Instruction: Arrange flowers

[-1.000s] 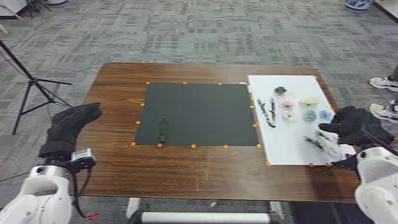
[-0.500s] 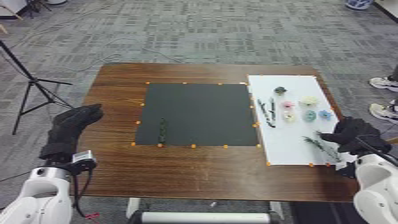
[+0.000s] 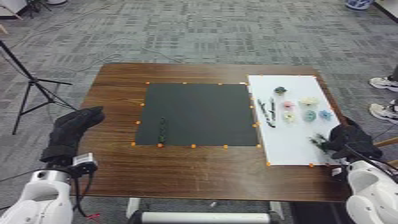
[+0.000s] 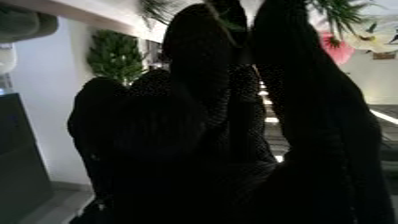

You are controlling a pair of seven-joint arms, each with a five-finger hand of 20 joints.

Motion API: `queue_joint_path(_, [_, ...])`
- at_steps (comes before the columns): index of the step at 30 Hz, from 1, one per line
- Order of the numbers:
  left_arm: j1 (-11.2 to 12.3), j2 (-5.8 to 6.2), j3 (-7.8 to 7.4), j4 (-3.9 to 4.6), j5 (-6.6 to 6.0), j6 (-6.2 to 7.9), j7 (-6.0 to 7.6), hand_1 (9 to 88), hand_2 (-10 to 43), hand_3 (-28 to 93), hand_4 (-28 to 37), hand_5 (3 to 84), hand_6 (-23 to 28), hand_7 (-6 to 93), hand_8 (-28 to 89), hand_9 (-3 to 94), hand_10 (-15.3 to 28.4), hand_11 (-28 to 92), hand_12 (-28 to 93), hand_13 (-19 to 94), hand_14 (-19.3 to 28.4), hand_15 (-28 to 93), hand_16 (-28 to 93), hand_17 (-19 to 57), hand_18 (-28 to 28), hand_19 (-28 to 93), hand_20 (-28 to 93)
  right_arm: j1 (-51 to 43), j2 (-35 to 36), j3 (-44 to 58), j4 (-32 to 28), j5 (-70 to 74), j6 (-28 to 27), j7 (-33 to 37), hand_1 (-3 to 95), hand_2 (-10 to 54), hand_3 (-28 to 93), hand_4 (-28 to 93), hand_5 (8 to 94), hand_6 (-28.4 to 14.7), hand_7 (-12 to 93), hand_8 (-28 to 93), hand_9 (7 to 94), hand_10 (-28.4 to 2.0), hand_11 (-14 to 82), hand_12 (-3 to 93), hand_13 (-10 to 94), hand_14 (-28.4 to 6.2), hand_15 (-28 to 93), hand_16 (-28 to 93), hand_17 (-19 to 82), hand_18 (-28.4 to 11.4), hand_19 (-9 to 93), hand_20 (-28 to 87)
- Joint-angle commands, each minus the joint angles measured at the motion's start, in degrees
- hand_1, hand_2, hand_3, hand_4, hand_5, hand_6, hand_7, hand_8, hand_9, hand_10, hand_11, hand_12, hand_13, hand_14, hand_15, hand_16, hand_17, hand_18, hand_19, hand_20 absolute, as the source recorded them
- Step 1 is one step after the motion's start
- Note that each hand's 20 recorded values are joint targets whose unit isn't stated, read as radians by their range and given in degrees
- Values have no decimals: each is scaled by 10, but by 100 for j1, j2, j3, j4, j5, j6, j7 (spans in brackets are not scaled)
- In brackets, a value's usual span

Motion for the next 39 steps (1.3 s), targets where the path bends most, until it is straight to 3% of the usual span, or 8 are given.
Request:
queue_joint_path(1, [91, 32, -163, -87, -8, -48, -56, 298, -12, 673, -181, 532, 29, 172, -79, 529, 139, 213, 117, 412, 168, 196, -15, 85, 109, 48, 177, 226, 245, 11, -400, 245, 239, 43, 552, -86, 597, -204, 705, 6, 387, 208, 875, -101, 445, 329, 937, -20, 615, 324, 666, -146, 932, 598])
queue_joint_path(5, [108, 95, -247, -105, -19, -78, -75, 298, -11, 673, -180, 532, 29, 172, -79, 530, 139, 212, 117, 412, 168, 196, -16, 85, 109, 49, 177, 521, 241, -17, -767, 411, 25, 136, 552, -88, 602, -195, 731, 2, 364, 199, 904, -94, 418, 314, 937, -17, 626, 300, 678, -140, 932, 591])
queue_joint_path(8, [210, 134, -406, -110, 15, -121, -93, 299, -11, 672, -180, 532, 30, 172, -79, 529, 139, 213, 117, 412, 168, 195, -16, 85, 109, 49, 176, 852, 49, -150, -1061, 839, -212, 231, 549, -92, 613, -183, 753, -10, 351, 182, 914, -92, 406, 307, 937, -17, 629, 291, 680, -139, 932, 591])
queue_joint_path(12, [309, 234, -582, -70, -31, 14, -92, 297, -12, 674, -180, 532, 30, 171, -79, 530, 139, 213, 117, 412, 168, 195, -16, 85, 109, 48, 176, 1349, -48, -623, -1301, 1342, -345, 233, 549, -95, 619, -167, 769, -26, 360, 139, 933, -94, 363, 279, 937, -15, 625, 289, 681, -139, 932, 593])
queue_joint_path(17, [293, 292, -679, -53, -20, 70, -103, 297, -12, 675, -181, 535, 29, 172, -79, 533, 141, 212, 116, 415, 168, 195, -16, 86, 108, 48, 177, 1997, -217, -1308, -1485, 2265, -840, 221, 551, -95, 612, -160, 794, -31, 341, 104, 937, -114, 308, 218, 937, -17, 614, 288, 680, -138, 932, 592])
queue_joint_path(28, [228, 316, -560, -46, 28, -11, -142, 296, -9, 674, -185, 540, 26, 174, -81, 543, 138, 210, 117, 419, 169, 195, -16, 87, 108, 48, 178, 3107, -942, -3048, -917, 3510, -1348, 546, 556, -95, 597, -158, 813, -29, 301, 95, 937, -121, 252, 151, 937, -18, 623, 264, 691, -137, 932, 589])
queue_joint_path(39, [191, 308, -428, -26, 34, -45, -185, 295, -8, 676, -186, 541, 27, 171, -80, 544, 138, 211, 117, 419, 170, 196, -16, 87, 108, 48, 178, 3420, -1471, -3892, -159, 3572, -1041, 953, 555, -62, 578, -171, 800, -19, 277, 70, 936, -114, 145, 114, 937, -19, 640, 234, 709, -128, 932, 571])
